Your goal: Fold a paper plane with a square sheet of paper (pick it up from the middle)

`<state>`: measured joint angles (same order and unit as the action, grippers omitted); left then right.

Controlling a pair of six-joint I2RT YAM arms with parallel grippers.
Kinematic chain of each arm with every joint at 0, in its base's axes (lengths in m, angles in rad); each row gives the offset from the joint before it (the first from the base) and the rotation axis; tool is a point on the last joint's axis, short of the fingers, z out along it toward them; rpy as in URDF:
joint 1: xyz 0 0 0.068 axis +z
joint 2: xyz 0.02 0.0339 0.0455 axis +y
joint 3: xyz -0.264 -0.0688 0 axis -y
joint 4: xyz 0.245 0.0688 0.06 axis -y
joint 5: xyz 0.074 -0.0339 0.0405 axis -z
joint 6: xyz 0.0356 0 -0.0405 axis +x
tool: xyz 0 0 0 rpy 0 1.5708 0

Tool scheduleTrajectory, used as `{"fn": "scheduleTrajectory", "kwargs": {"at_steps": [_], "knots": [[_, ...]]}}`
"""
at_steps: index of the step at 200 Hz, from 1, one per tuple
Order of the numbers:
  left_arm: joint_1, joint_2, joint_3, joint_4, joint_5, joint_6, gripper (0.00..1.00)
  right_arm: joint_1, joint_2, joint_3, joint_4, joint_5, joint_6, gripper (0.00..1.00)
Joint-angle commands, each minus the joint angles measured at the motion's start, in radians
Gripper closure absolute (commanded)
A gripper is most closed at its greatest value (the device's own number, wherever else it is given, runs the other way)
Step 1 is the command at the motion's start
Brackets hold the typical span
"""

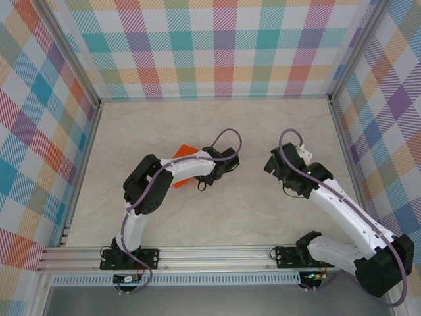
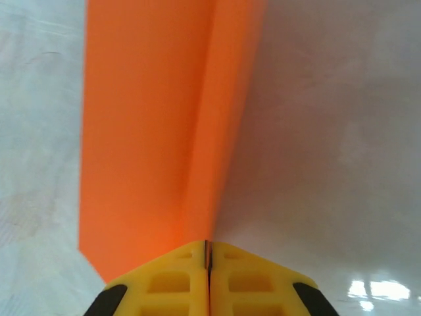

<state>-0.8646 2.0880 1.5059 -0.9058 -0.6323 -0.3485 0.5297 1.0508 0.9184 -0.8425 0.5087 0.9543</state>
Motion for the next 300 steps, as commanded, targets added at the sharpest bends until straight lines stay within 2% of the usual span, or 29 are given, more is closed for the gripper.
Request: {"fn": "scheduleTrajectory", "kwargs": {"at_steps": [1, 70, 121, 146, 176, 191, 213, 229, 241, 269, 300], "knots": [[-0.032, 0.014, 0.013, 0.041, 0.089, -0.031, 0.88, -0.007, 0.0, -0.038, -0.038, 0.053, 0.038, 0.02], [-0.041, -0.003, 0.002, 0.1, 0.324, -0.046, 0.66, -0.022, 0.036, -0.039, -0.006, 0.026, 0.027, 0.02], [-0.002, -0.041, -0.007, 0.179, 0.668, -0.051, 0.51, -0.023, 0.05, -0.042, 0.052, -0.072, 0.005, 0.02], [0.038, -0.061, -0.042, 0.228, 0.798, -0.074, 0.44, -0.023, 0.067, -0.041, 0.089, -0.131, -0.009, 0.02], [0.092, -0.084, -0.102, 0.307, 0.947, -0.113, 0.44, -0.023, 0.107, -0.045, 0.17, -0.253, -0.04, 0.06], [0.111, -0.095, -0.13, 0.339, 0.986, -0.126, 0.49, -0.023, 0.138, -0.049, 0.24, -0.349, -0.064, 0.09], [0.126, -0.099, -0.157, 0.357, 1.005, -0.127, 0.57, -0.023, 0.196, -0.047, 0.351, -0.513, -0.094, 0.18], [0.131, -0.103, -0.175, 0.371, 1.017, -0.123, 0.57, -0.022, 0.242, -0.047, 0.417, -0.597, -0.089, 0.24], [0.135, -0.11, -0.19, 0.384, 1.025, -0.118, 0.53, -0.02, 0.277, -0.045, 0.454, -0.642, -0.077, 0.25], [0.141, -0.12, -0.202, 0.396, 1.047, -0.109, 0.43, -0.013, 0.329, -0.039, 0.489, -0.679, -0.054, 0.25], [0.141, -0.138, -0.205, 0.409, 1.076, -0.1, 0.37, -0.013, 0.327, -0.044, 0.448, -0.606, -0.015, 0.24]]}}
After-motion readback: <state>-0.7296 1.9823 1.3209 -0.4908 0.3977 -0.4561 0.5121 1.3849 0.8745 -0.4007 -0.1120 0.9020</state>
